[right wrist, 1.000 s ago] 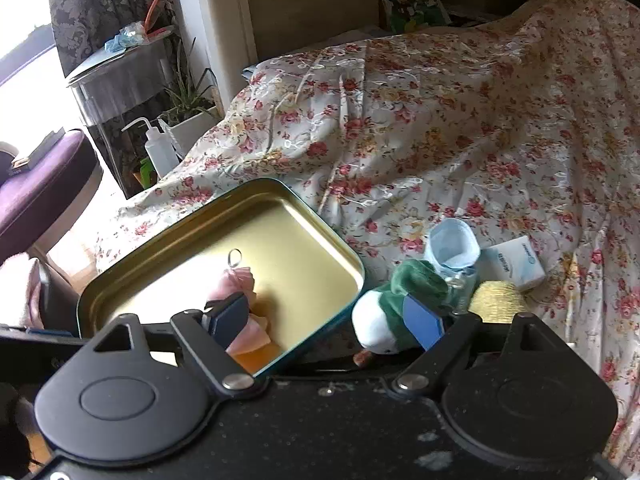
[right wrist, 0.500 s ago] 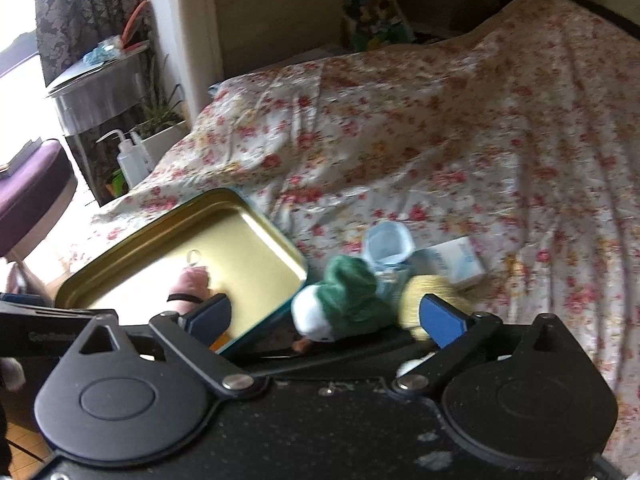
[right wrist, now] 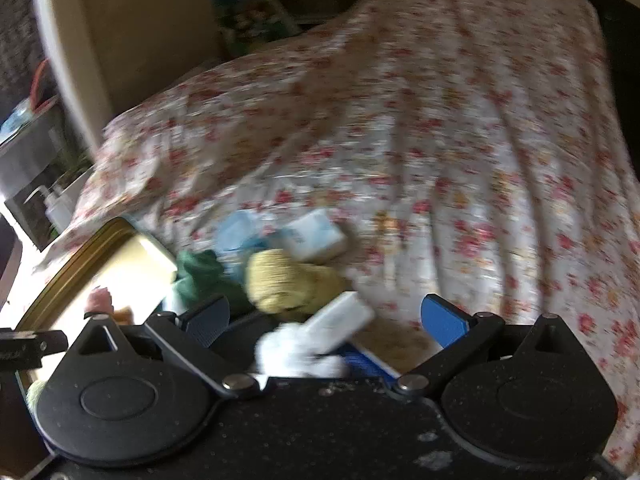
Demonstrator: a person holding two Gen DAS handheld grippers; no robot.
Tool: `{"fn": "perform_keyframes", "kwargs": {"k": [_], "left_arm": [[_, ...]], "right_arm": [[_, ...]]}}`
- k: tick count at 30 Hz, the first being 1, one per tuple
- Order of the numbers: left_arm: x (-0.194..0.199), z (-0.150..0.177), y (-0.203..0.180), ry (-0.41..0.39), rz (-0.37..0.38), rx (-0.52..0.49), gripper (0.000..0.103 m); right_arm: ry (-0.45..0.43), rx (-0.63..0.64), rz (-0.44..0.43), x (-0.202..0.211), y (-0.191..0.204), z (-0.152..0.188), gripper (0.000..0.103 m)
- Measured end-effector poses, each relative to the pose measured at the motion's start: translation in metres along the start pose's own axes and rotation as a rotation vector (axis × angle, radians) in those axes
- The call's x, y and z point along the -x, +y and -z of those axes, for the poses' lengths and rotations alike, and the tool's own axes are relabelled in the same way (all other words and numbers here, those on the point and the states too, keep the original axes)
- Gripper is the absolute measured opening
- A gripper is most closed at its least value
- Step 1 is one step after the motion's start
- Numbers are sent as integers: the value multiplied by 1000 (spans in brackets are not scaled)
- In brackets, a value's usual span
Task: Organize soft objects
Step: 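Move both grippers back toward the remaining soft items beside the tray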
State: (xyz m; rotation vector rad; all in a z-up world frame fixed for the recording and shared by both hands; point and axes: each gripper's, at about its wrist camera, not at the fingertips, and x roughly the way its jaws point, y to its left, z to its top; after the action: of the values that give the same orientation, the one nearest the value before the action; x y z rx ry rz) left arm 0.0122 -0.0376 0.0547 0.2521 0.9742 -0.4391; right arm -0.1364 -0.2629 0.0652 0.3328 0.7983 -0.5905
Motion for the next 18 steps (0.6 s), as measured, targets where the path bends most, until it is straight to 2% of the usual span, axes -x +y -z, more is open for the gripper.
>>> {"fn": "perform_keyframes", "kwargs": {"k": [5, 11, 15, 17, 18], "left_arm": [[-3, 1, -15, 22, 33, -15, 83], [-6, 4, -29, 33, 38, -36, 84], [-7, 4, -32, 39, 40, -37, 85], [-7, 4, -32, 44, 48, -33, 87], [-7, 4, -32, 44, 50, -31, 87]], "right_arm": [[11, -56, 80, -1, -30, 2, 103], [70, -198, 79, -14, -65, 2, 103], [125, -203, 163, -27, -72, 6, 102], [162, -216, 179, -36, -77, 8, 102], [186, -227, 181, -41, -80, 10, 98]]}}
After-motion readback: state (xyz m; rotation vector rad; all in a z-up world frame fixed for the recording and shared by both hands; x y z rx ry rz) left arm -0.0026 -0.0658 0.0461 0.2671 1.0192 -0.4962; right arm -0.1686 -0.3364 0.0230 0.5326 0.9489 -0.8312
